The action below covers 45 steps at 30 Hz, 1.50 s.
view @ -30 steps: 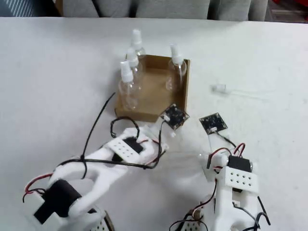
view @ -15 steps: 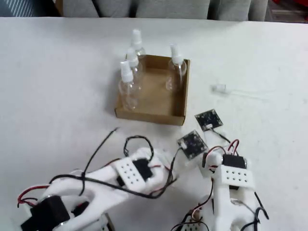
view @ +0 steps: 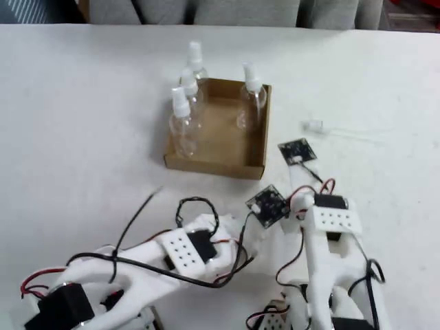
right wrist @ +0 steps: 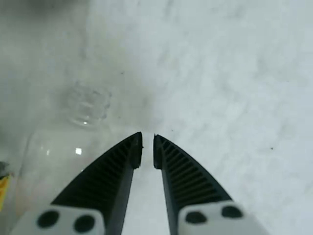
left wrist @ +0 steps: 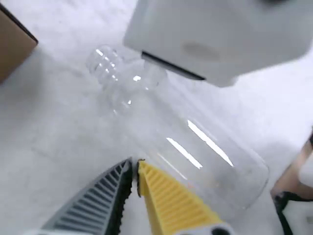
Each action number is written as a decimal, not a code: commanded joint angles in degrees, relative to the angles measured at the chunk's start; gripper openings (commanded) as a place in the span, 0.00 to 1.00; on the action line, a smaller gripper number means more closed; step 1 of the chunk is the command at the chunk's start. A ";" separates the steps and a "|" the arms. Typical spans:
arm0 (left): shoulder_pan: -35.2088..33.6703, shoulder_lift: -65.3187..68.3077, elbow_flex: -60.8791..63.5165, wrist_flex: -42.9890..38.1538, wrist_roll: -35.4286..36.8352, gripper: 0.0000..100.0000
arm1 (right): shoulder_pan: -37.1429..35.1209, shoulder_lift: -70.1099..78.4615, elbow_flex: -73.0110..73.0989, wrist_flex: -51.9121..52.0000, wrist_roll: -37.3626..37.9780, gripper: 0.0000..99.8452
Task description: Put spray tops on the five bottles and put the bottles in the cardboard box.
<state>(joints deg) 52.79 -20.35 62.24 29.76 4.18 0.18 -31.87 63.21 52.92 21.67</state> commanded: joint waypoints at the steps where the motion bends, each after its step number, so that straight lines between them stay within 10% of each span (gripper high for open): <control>1: -2.86 -1.98 -0.62 0.18 0.18 0.02 | -0.57 2.51 -6.24 2.42 -3.87 0.02; 10: -19.56 -2.07 -3.87 -1.05 0.26 0.02 | 1.98 2.59 -6.51 2.77 -4.31 0.02; 25: -23.96 -37.85 10.90 4.66 0.26 0.02 | -6.99 2.42 -24.00 26.24 -18.37 0.12; 34: -25.19 -40.48 12.75 4.66 0.00 0.02 | -20.97 3.03 -23.82 25.63 -35.16 0.33; 45: -25.19 -40.48 13.10 3.08 -0.18 0.02 | -22.29 3.21 -15.74 17.71 -35.96 0.34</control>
<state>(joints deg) 28.35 -59.38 75.60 34.42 3.91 -22.59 -28.70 45.45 74.37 -13.76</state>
